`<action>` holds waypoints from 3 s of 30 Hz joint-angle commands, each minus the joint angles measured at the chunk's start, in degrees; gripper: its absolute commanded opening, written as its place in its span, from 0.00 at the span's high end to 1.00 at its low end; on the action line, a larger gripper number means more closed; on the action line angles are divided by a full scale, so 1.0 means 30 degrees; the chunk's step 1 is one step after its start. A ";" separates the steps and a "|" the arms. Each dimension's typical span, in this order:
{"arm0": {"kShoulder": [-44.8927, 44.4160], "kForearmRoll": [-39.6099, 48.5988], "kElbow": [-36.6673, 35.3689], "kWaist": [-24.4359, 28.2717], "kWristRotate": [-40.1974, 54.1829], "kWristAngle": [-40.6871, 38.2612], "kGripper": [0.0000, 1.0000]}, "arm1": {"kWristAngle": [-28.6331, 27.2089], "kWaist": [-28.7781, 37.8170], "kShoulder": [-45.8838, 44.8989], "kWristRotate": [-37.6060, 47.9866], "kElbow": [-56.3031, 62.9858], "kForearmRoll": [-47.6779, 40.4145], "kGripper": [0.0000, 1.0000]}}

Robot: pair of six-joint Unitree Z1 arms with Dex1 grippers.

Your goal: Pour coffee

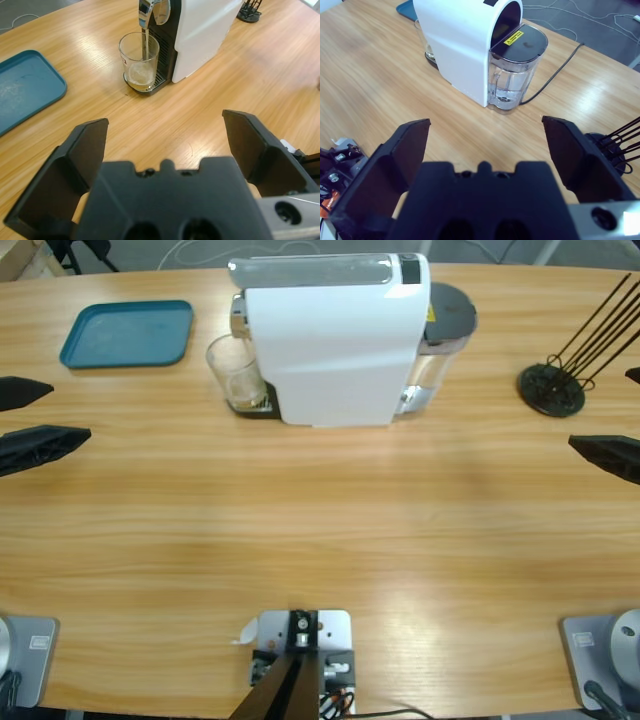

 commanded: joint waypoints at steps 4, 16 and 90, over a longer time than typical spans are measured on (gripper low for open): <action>-0.0162 -0.0585 0.1025 0.0142 -0.0507 0.0456 0.00 | -0.0291 0.0177 0.0124 0.0073 0.0765 -0.0265 0.01; -0.0297 -0.0661 0.1089 0.0142 -0.0624 0.0456 0.00 | 0.0113 0.0206 0.0201 -0.0331 0.1181 -0.0628 0.00; -0.0637 -0.1189 0.1974 0.0517 0.2470 0.0105 0.00 | 0.0775 0.0235 -0.0215 0.1069 0.1890 -0.1202 0.00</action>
